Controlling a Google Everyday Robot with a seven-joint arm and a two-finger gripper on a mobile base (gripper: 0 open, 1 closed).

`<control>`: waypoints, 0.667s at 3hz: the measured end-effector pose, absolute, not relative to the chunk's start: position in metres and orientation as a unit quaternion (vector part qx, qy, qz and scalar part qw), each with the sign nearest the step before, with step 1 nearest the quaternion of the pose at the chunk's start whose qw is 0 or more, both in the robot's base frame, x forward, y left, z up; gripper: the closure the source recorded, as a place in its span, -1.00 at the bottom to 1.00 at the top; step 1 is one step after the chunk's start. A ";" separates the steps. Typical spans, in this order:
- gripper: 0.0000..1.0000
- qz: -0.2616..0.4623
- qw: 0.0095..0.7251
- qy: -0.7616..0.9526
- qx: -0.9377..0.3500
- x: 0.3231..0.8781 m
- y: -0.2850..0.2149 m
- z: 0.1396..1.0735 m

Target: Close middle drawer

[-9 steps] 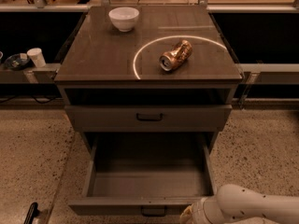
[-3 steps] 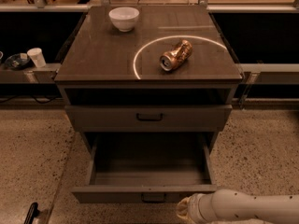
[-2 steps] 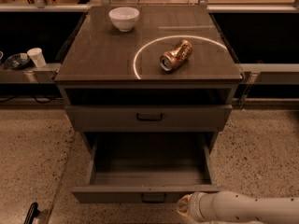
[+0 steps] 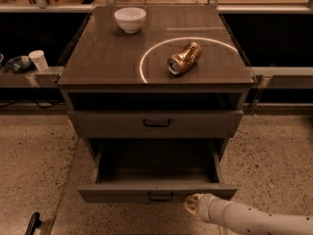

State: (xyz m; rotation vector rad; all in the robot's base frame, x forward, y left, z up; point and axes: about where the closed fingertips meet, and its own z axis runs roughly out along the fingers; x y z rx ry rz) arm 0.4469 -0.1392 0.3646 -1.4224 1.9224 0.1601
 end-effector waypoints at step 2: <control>1.00 0.064 0.428 0.716 -0.547 0.503 -0.141 0.372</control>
Offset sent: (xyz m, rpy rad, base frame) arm 0.0945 -0.0032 0.0259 0.1757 -0.1731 0.1300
